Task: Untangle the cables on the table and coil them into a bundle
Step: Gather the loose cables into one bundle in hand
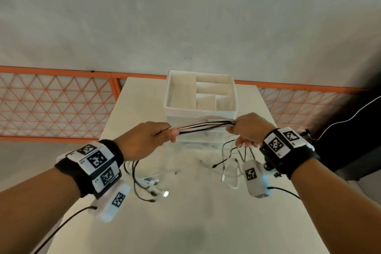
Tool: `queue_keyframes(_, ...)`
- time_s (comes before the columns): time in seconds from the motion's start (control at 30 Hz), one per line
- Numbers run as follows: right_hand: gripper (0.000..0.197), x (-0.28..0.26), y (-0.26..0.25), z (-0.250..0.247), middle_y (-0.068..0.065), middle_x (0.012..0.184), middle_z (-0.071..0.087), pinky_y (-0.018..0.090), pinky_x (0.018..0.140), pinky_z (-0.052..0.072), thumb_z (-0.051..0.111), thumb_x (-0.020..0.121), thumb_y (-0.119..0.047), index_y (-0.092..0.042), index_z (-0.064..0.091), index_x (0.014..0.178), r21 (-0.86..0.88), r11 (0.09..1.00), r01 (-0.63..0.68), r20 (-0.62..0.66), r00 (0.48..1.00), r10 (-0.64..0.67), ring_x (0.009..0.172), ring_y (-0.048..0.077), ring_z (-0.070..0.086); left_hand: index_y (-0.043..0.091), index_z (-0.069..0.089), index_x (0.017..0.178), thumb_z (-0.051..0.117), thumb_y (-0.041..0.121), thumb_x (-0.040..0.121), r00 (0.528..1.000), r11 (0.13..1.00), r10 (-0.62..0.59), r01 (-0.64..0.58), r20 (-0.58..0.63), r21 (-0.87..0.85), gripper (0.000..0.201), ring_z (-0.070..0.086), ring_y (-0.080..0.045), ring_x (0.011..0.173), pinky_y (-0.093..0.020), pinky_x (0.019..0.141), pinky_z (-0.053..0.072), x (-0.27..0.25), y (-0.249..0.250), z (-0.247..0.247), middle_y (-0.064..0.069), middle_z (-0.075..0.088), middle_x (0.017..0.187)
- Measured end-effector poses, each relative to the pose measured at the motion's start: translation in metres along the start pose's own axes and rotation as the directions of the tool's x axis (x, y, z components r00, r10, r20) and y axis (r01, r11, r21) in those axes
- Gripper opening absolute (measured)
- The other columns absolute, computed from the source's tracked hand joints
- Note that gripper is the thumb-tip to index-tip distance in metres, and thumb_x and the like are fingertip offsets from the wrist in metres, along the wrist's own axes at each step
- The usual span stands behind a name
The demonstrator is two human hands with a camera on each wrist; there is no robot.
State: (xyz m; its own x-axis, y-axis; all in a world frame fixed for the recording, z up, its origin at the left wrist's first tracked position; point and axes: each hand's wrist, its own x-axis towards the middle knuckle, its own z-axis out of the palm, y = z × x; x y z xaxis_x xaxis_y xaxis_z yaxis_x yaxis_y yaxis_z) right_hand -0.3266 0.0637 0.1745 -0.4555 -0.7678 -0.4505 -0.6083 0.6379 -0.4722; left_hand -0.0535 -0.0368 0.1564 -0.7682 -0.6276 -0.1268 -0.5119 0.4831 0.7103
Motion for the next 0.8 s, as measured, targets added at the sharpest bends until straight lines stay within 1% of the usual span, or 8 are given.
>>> queue_keyframes(0.13,0.030,0.027,0.019,-0.019,0.001,0.060,0.060,0.020,0.039,0.040,0.060,0.097,-0.028,-0.015,0.056,0.070,-0.050,0.998,-0.038,-0.107,0.994,0.033,0.042,0.010,0.053,0.021,0.068,0.099,0.036,0.049,0.100,0.999,0.984,-0.042,0.045,0.020,-0.174,0.043,0.034,-0.003,0.043,-0.014,0.047,0.030,-0.002,-0.025,0.017,0.010,0.035,0.055)
queue_keyframes(0.23,0.024,0.044,0.032,-0.033,0.001,0.066,0.058,0.021,0.041,0.044,0.064,0.092,-0.019,-0.018,0.054,0.070,0.139,0.990,-0.037,-0.204,0.977,0.065,0.050,0.012,0.055,0.021,0.067,0.086,0.032,0.063,0.095,0.992,0.961,-0.116,0.125,0.052,-0.247,0.056,0.021,-0.013,0.049,-0.024,0.048,0.024,-0.006,-0.043,0.025,0.007,0.026,0.057)
queue_keyframes(0.33,0.016,0.053,0.042,-0.040,0.001,0.062,0.061,0.021,0.036,0.040,0.069,0.088,-0.009,-0.011,0.059,0.077,0.372,0.928,0.013,-0.306,0.946,0.110,0.053,0.016,0.054,0.014,0.064,0.083,0.028,0.068,0.093,0.977,0.933,-0.200,0.215,0.080,-0.288,0.066,0.019,-0.019,0.054,-0.029,0.053,0.025,-0.012,-0.056,0.028,0.005,0.023,0.058)
queue_keyframes(0.4,0.013,0.054,0.042,-0.044,0.006,0.063,0.061,0.019,0.038,0.037,0.071,0.086,-0.003,-0.009,0.062,0.080,0.489,0.868,0.093,-0.353,0.930,0.100,0.055,0.017,0.051,0.012,0.063,0.081,0.027,0.069,0.092,0.968,0.930,-0.232,0.249,0.094,-0.270,0.069,0.022,-0.020,0.056,-0.032,0.057,0.028,-0.013,-0.061,0.027,0.006,0.024,0.056)
queue_keyframes(0.5,0.022,0.063,0.041,-0.051,0.013,0.077,0.063,0.023,0.050,0.037,0.069,0.081,0.001,-0.019,0.063,0.075,0.568,0.797,0.206,-0.427,0.901,0.071,0.067,0.022,0.054,0.012,0.065,0.081,0.027,0.074,0.088,0.957,0.940,-0.262,0.282,0.123,-0.190,0.074,0.025,-0.022,0.060,-0.034,0.062,0.030,-0.010,-0.067,0.022,0.007,0.027,0.055)
queue_keyframes(0.63,0.029,0.078,0.043,-0.055,0.012,0.107,0.072,0.027,0.056,0.041,0.068,0.074,0.001,-0.027,0.064,0.070,0.597,0.743,0.303,-0.507,0.860,0.057,0.084,0.023,0.060,0.018,0.064,0.080,0.027,0.089,0.076,0.941,0.945,-0.303,0.317,0.149,-0.084,0.080,0.028,-0.025,0.065,-0.033,0.064,0.033,-0.008,-0.068,0.010,0.002,0.030,0.062)
queue_keyframes(0.7,0.038,0.081,0.046,-0.052,0.005,0.114,0.069,0.028,0.060,0.040,0.064,0.080,0.009,-0.026,0.058,0.069,0.618,0.722,0.312,-0.488,0.872,0.041,0.091,0.022,0.058,0.021,0.062,0.076,0.026,0.088,0.075,0.936,0.945,-0.320,0.326,0.145,-0.017,0.076,0.030,-0.021,0.062,-0.031,0.060,0.034,-0.009,-0.068,0.006,0.005,0.033,0.061)
queue_keyframes(0.8,0.042,0.090,0.065,-0.034,0.001,0.121,0.066,0.027,0.061,0.035,0.057,0.083,0.017,-0.022,0.047,0.069,0.631,0.737,0.242,-0.389,0.921,0.031,0.095,0.021,0.054,0.021,0.053,0.069,0.035,0.075,0.088,0.938,0.945,-0.328,0.322,0.115,0.062,0.060,0.033,-0.016,0.054,-0.028,0.055,0.034,-0.008,-0.067,0.006,0.002,0.036,0.062)
